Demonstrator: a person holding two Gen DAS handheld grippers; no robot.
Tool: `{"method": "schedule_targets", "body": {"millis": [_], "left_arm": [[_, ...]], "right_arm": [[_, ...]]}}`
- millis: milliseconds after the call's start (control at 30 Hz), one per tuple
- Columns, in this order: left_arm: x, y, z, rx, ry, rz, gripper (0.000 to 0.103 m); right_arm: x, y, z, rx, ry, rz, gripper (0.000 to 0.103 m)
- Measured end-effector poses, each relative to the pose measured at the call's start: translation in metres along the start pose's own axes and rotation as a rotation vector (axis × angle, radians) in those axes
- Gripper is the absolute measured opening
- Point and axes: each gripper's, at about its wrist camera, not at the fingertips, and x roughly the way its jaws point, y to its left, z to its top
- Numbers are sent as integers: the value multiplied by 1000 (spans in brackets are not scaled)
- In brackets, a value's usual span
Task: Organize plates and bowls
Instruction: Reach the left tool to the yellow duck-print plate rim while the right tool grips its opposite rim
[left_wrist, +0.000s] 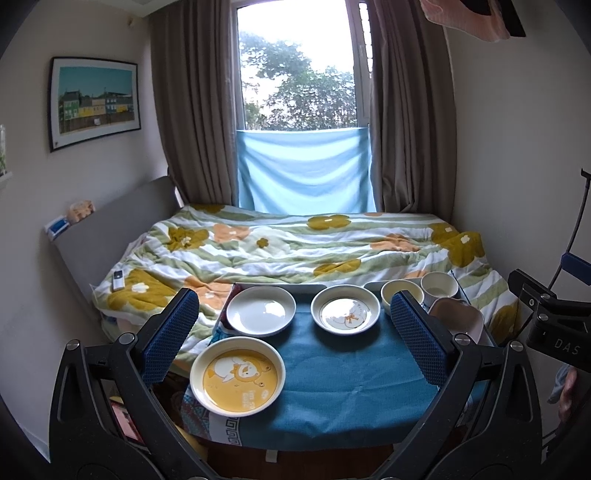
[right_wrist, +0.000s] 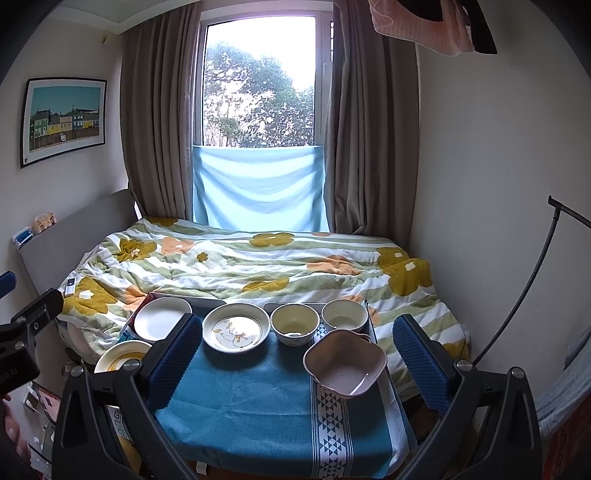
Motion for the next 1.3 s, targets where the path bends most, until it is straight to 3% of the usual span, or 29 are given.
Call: {"method": "schedule_targets", "body": {"millis": [133, 167, 300, 467, 667, 767, 933, 1100, 1300], "left_arm": [[9, 11, -3, -30, 48, 9, 103], [13, 16, -7, -32, 58, 19, 103], [37, 44, -26, -63, 142, 46, 103], [79, 102, -53, -134, 241, 47, 103], [149, 174, -94, -211, 384, -11, 102], [189, 207, -123, -263, 468, -57, 97], [247, 240, -175, -328, 614, -142, 71], [281, 253, -206, -374, 708, -201, 61], [298, 256, -216, -396, 748, -252, 57]], "right_arm": [[11, 5, 3, -37, 31, 47, 103], [21, 10, -1, -59, 42, 101, 103], [44, 24, -10, -75, 82, 169, 103], [102, 76, -30, -95, 185, 315, 103], [158, 127, -54, -92, 295, 407, 103], [199, 162, -74, -83, 380, 443, 102], [257, 204, -107, -67, 517, 486, 81], [301, 233, -145, -74, 663, 487, 68], [313, 242, -155, -92, 702, 481, 62]]}}
